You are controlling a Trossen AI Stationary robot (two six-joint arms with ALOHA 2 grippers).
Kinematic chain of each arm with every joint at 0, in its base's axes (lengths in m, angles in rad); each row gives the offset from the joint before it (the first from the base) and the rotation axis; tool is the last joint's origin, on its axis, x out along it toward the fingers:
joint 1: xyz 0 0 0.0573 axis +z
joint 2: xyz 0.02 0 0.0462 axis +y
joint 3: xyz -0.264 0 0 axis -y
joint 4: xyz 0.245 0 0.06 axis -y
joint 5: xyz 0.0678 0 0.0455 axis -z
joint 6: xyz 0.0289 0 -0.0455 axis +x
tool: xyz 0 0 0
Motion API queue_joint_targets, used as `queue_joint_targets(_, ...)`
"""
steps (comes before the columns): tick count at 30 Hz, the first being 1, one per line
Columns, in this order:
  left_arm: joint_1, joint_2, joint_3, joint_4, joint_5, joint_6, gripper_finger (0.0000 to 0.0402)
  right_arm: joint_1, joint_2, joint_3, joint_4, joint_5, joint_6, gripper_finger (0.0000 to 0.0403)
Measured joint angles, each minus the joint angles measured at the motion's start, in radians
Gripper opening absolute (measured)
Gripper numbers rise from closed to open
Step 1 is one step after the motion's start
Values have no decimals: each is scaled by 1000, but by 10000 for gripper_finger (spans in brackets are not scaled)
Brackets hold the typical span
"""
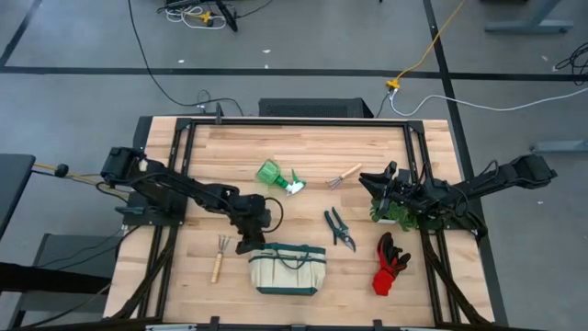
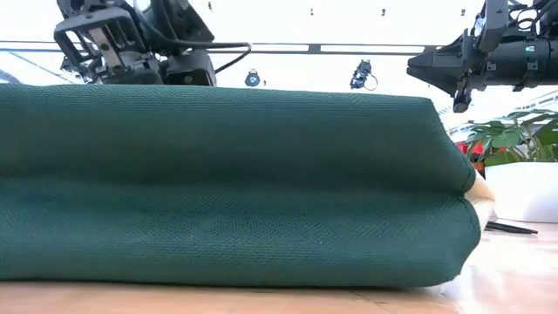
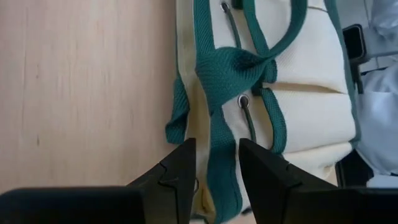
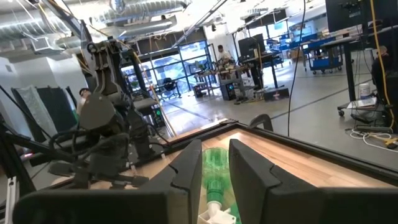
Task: Pick & Place Garden tools in Gardening bag
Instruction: Prepare the gardening bag
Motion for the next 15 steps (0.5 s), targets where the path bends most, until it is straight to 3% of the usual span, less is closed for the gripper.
queue_joint_targets(15,-12,18,0,54,104,-11,128,0,1,0,0,0,0,82)
